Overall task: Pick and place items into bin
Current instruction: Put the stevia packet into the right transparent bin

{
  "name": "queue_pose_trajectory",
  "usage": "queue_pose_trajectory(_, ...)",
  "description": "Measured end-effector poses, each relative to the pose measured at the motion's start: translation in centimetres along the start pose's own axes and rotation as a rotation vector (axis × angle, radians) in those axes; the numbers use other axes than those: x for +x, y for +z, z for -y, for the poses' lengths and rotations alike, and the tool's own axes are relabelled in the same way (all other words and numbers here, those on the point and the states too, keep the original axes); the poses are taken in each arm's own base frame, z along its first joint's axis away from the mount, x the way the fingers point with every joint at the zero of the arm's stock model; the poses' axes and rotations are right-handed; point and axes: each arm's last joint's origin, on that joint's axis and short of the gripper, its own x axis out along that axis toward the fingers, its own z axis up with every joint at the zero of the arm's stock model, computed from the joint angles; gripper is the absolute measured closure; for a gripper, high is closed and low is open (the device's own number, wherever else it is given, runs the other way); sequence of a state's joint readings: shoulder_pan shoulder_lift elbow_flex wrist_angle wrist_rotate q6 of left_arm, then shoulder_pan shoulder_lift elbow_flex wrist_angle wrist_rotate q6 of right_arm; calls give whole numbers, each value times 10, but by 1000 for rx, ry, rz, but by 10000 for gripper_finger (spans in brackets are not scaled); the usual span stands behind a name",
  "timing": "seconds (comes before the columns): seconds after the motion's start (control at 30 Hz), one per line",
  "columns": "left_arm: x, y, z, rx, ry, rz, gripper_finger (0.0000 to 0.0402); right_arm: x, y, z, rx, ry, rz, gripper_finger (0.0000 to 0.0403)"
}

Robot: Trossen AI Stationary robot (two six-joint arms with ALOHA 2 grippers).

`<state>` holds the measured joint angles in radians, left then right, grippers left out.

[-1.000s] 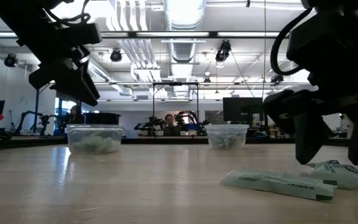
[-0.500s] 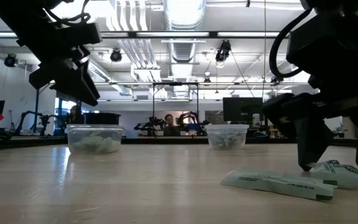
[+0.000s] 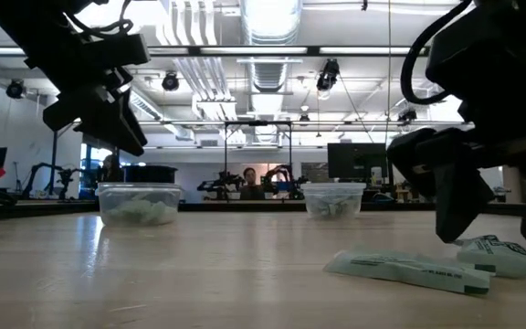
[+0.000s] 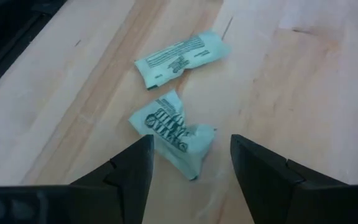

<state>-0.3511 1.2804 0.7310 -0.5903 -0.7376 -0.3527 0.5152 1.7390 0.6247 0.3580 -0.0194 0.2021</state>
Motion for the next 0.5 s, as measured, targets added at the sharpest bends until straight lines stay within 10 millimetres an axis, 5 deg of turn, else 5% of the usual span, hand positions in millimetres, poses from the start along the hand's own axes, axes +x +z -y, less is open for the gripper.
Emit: queue_pose_trajectory(0.5,0,1,0,-2,-2,4,246,0,1,0,-11,4,2,220)
